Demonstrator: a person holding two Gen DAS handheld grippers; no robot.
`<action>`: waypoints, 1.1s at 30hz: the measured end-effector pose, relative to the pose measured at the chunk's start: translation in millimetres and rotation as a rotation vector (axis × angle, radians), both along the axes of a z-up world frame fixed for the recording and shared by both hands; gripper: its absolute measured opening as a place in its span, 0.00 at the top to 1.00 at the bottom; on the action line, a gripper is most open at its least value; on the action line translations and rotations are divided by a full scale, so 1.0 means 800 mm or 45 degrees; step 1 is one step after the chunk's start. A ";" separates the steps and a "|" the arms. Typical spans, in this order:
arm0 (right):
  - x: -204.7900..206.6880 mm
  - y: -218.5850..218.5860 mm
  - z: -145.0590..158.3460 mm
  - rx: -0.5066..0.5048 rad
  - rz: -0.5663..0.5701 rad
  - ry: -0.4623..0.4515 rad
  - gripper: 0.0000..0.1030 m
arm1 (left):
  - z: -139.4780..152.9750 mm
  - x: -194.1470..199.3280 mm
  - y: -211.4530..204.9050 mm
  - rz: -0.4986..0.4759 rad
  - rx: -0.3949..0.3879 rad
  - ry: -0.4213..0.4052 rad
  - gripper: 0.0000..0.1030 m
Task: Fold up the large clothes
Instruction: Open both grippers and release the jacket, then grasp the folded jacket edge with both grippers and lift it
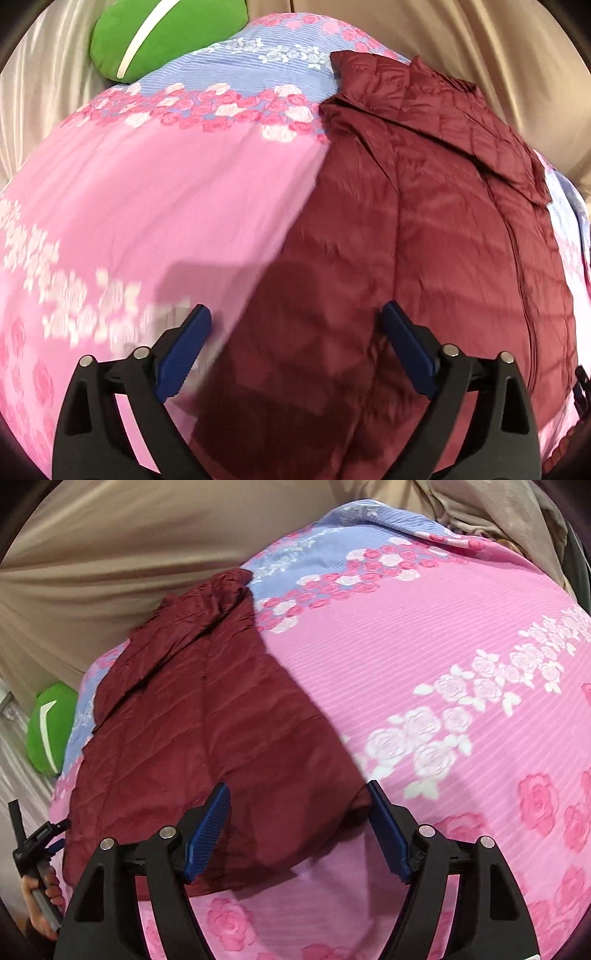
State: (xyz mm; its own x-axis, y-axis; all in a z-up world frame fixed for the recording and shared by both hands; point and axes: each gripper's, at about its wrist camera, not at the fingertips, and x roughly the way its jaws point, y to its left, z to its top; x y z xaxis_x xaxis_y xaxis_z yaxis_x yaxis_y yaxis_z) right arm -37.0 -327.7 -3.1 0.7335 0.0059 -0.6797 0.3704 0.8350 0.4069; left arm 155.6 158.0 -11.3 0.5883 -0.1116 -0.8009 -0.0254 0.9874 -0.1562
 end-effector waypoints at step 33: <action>-0.060 0.063 0.056 -0.065 0.097 -0.356 0.97 | 0.062 -0.131 0.031 -0.197 -0.472 -0.178 0.93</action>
